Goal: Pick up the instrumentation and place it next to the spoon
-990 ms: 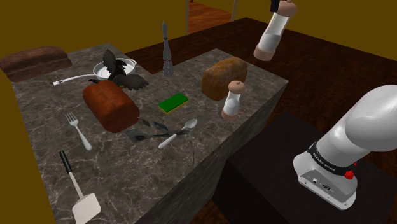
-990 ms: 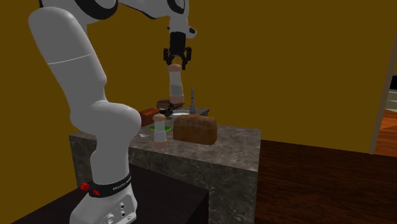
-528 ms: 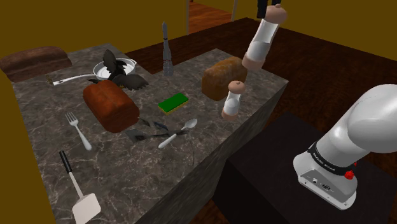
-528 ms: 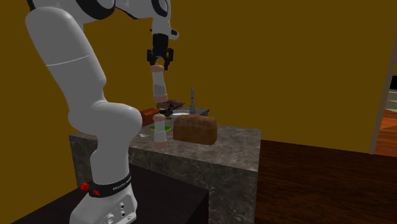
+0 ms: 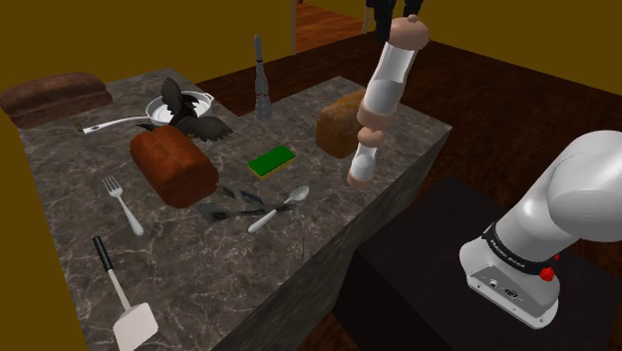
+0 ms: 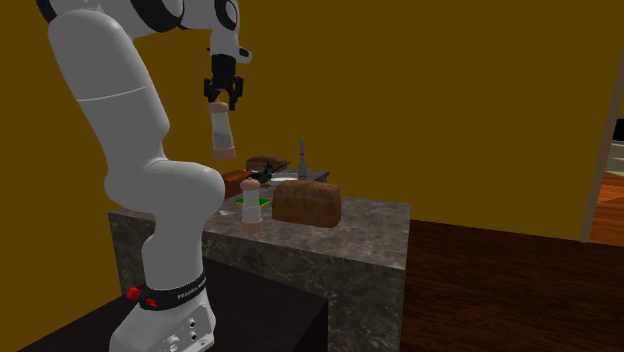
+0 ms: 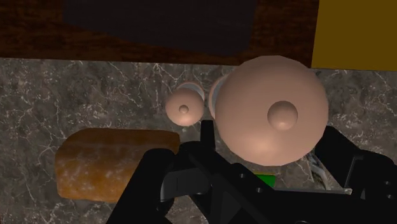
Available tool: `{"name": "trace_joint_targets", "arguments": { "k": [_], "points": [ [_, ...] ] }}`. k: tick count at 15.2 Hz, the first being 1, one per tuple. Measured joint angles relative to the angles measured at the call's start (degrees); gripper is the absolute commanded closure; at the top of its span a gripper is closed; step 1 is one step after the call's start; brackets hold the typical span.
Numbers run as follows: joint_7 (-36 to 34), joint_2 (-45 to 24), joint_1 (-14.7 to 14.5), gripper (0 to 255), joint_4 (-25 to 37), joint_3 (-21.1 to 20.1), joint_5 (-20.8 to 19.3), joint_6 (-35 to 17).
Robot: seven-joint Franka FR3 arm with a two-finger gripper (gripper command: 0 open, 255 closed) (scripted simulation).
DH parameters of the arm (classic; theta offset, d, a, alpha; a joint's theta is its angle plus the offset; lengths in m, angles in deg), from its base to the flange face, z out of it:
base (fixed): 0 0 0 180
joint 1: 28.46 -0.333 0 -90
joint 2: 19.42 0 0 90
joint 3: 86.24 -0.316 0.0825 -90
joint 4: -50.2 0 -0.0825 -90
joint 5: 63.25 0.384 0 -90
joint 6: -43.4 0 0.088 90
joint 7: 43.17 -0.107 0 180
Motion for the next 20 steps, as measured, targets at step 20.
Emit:
{"name": "trace_joint_targets", "arguments": {
  "k": [20],
  "points": [
    [-5.87, 0.2, -2.49, 255, -11.45, -5.41, 2.81, -12.01]
  ]
}}
